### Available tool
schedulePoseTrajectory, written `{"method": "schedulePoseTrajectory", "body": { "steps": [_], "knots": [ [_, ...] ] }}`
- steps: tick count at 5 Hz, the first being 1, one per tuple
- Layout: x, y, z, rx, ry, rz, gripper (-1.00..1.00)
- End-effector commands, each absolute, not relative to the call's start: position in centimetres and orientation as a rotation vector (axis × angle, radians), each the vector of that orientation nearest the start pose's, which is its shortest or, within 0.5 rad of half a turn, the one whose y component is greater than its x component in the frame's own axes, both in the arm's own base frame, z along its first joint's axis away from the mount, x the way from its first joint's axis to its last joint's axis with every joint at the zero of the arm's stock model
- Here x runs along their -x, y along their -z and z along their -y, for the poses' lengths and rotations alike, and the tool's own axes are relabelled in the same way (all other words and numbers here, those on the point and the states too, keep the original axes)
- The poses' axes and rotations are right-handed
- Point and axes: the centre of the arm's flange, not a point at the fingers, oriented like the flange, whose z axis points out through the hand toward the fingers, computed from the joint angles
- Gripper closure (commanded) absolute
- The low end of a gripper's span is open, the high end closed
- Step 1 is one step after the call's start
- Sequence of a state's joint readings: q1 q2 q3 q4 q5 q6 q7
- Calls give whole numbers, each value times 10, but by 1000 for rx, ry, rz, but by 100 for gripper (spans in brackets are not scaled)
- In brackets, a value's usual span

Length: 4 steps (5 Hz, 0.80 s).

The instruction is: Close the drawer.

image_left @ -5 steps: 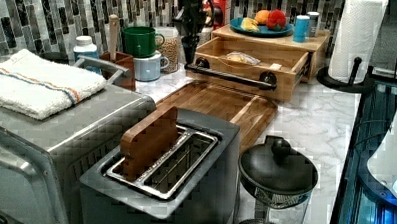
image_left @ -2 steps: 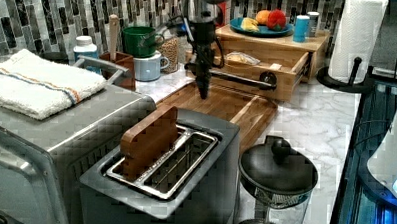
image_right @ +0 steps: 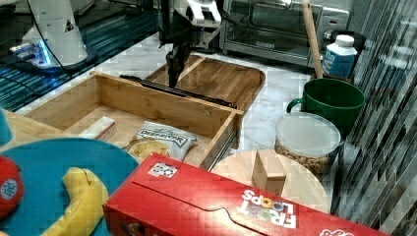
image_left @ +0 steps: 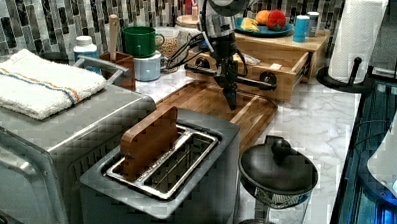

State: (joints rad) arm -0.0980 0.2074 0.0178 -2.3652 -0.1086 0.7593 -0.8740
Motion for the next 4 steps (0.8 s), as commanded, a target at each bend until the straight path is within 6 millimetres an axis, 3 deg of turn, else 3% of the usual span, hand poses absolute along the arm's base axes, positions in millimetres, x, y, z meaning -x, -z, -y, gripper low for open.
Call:
{"method": "schedulePoseTrajectory", "body": {
  "steps": [1, 3, 4],
  "knots": [
    [-520, -292, 132, 3189, -70, 280, 100],
    [-513, -305, 165, 3165, -32, 148, 100],
    [-510, -303, 200, 3168, 33, 136, 100]
  ]
}}
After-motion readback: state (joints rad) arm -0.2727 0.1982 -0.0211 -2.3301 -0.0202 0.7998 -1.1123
